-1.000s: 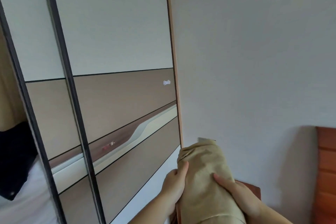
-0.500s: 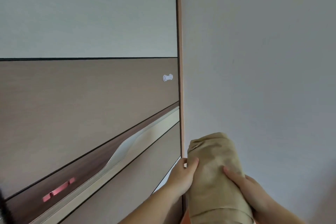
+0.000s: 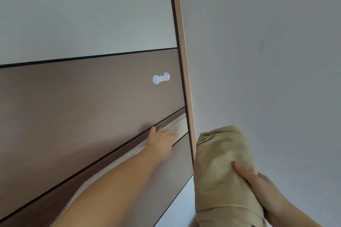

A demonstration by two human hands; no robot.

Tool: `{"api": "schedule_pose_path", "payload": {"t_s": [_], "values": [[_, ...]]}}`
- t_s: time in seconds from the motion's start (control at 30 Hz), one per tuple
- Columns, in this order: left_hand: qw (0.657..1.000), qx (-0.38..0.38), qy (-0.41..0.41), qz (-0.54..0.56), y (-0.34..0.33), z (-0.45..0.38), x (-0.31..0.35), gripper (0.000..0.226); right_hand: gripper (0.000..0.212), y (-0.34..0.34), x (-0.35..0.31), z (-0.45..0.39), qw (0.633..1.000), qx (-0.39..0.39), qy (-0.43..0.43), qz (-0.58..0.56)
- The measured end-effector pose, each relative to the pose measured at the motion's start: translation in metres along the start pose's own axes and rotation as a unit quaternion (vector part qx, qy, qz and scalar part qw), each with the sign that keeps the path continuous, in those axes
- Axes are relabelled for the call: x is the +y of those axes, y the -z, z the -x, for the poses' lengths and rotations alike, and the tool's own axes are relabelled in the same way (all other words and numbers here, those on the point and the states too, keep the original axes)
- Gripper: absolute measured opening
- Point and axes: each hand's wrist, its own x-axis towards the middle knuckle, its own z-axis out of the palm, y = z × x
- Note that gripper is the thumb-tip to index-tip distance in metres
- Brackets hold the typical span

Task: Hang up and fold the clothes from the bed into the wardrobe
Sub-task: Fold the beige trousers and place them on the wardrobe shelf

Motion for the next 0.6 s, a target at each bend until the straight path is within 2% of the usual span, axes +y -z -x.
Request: {"api": "schedule_pose_path", "payload": {"t_s": [0.13, 0.23, 0.3, 0.6], "values": [[0.984, -0.022, -0.021, -0.178, -0.025, -0.051, -0.026, 0.050, 0.059, -0.007, -0.004, -0.042, 1.000, -0.007, -0.005, 0.022], [0.965, -0.056, -0.021, -0.255, -0.053, -0.069, -0.042, 0.091, 0.046, -0.022, -0.003, -0.068, 0.999, 0.004, -0.005, 0.041], [0.957, -0.049, -0.025, -0.286, -0.071, -0.078, -0.048, 0.106, 0.043, -0.031, -0.004, -0.081, 0.999, 0.002, -0.002, 0.049], [0.948, -0.050, -0.037, -0.312, -0.074, -0.072, -0.052, 0.109, 0.051, -0.046, 0.005, -0.121, 0.998, -0.028, -0.039, 0.039]]}}
